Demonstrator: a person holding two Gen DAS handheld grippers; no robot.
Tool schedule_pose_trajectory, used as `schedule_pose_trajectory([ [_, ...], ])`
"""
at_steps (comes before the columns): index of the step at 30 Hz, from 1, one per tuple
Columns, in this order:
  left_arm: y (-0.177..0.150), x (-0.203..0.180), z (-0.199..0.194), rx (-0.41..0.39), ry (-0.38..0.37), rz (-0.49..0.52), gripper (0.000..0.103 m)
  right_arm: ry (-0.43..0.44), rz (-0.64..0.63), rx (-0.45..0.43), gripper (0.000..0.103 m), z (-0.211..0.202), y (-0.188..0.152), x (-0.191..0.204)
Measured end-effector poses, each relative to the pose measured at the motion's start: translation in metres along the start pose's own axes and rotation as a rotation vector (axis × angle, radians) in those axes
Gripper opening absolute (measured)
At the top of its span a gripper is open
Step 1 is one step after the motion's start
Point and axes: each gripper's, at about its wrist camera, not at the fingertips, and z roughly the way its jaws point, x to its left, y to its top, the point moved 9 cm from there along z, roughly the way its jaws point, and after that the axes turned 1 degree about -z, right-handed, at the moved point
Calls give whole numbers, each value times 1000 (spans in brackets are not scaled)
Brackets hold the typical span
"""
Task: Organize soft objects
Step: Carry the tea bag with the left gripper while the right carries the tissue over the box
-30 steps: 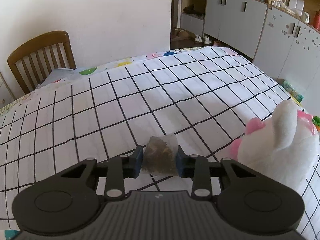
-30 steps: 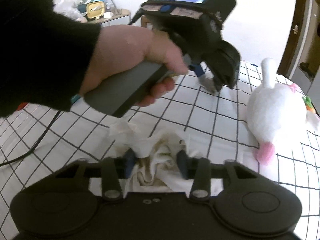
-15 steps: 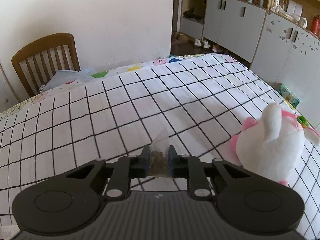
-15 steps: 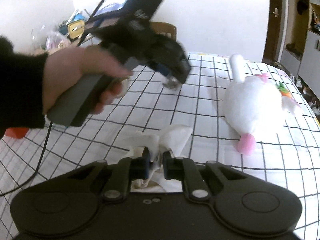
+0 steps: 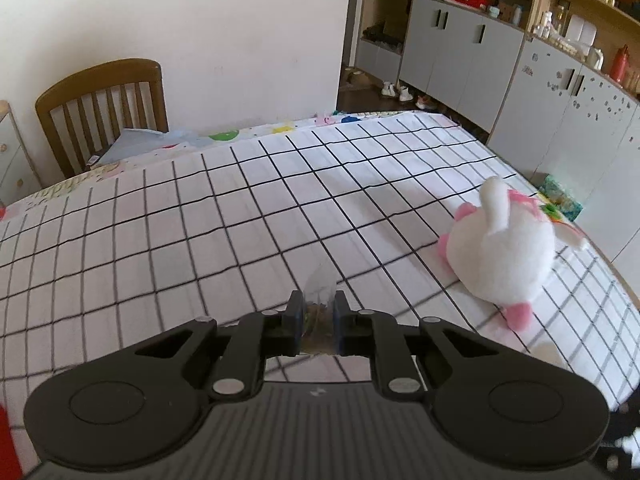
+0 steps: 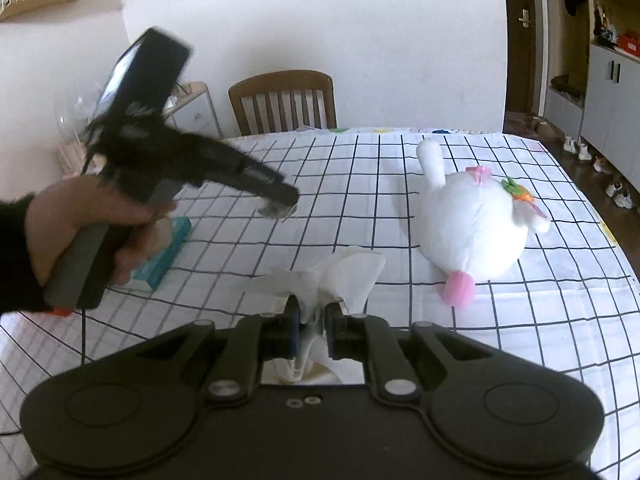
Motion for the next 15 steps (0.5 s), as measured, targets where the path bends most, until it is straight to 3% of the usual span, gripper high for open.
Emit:
schedule_pose_trajectory([
  [15, -33, 32, -103, -32, 10, -102, 15, 82, -12, -48, 12, -39, 30, 43],
])
